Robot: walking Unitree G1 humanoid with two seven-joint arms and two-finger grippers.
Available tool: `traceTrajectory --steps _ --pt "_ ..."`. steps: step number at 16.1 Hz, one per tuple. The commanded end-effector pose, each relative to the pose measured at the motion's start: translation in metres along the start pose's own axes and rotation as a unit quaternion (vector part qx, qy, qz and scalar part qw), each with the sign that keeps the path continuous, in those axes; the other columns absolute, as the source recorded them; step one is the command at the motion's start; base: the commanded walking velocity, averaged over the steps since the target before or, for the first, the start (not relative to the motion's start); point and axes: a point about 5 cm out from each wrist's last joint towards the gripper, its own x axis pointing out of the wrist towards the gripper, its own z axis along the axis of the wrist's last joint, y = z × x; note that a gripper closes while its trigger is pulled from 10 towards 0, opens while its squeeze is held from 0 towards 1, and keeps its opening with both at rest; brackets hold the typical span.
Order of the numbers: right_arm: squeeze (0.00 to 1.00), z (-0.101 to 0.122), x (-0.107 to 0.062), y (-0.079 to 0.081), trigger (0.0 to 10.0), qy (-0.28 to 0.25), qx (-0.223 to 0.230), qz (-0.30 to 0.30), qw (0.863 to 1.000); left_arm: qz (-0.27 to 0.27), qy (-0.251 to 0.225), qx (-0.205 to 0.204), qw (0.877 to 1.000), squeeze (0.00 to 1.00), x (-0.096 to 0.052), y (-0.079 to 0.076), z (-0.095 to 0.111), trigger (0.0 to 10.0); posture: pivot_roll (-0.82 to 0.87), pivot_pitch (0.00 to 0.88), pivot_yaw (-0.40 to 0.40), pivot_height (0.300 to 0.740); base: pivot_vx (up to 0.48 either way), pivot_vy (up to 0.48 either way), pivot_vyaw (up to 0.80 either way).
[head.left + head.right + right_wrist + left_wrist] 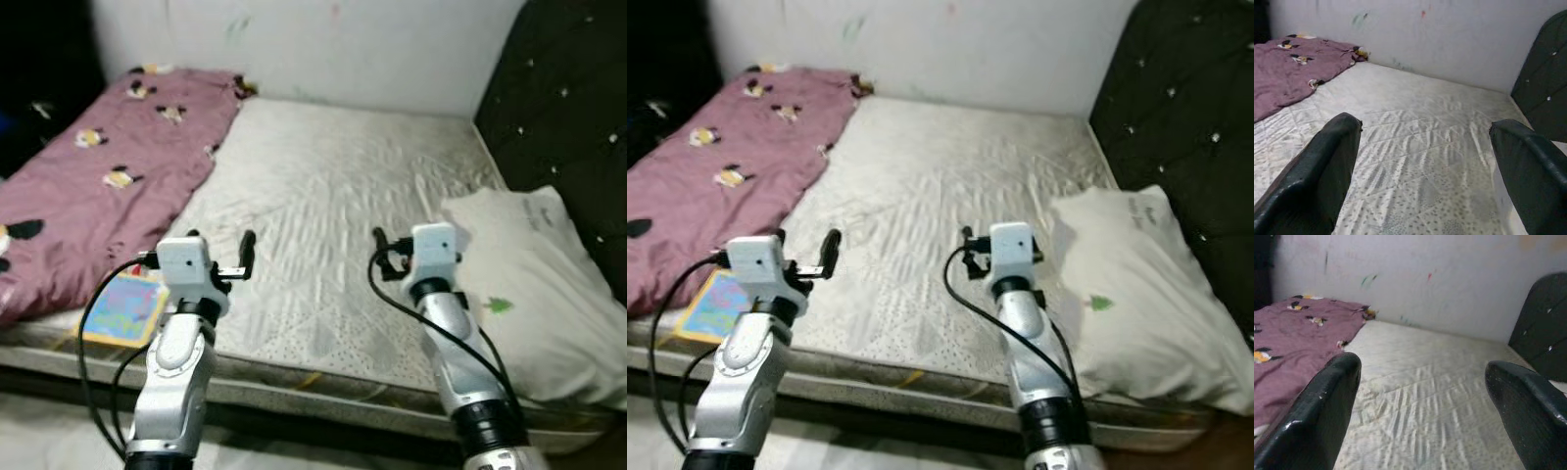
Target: Clean up the room
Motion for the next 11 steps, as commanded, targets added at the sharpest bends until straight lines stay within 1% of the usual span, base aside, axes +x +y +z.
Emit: traceTrajectory --steps 1,3,6,11 --pt "0.0 -0.0023 -0.0013 -0.0109 10.0 0.003 -0.001 -0.016 1.0 -0.017 0.002 -0.006 1.0 0.0 0.0007 -0.0081 -0.0015 10.0 -0.03 0.0 -0.036 0.74 0.0 0.48 0.0" --pt "0.0 -0.0027 -0.0015 -0.0104 10.0 0.004 -0.002 -0.015 1.0 -0.017 0.001 -0.006 1.0 0.0 0.0007 -0.008 -0.0015 10.0 -0.03 0.0 -0.035 0.74 0.0 0.48 -0.58" --pt "0.0 -0.0024 -0.0008 -0.0095 10.0 0.004 -0.003 -0.014 1.0 -0.018 0.001 -0.005 1.0 0.0 0.0012 -0.0072 -0.0014 10.0 -0.03 0.0 -0.033 0.74 0.0 0.48 -0.73" --pt "0.0 -0.0038 -0.0013 -0.0087 10.0 0.008 0.0 -0.012 1.0 -0.019 0.001 -0.006 1.0 0.0 0.0023 -0.009 -0.0013 10.0 -0.04 0.0 -0.029 0.74 0.0 0.48 0.0"
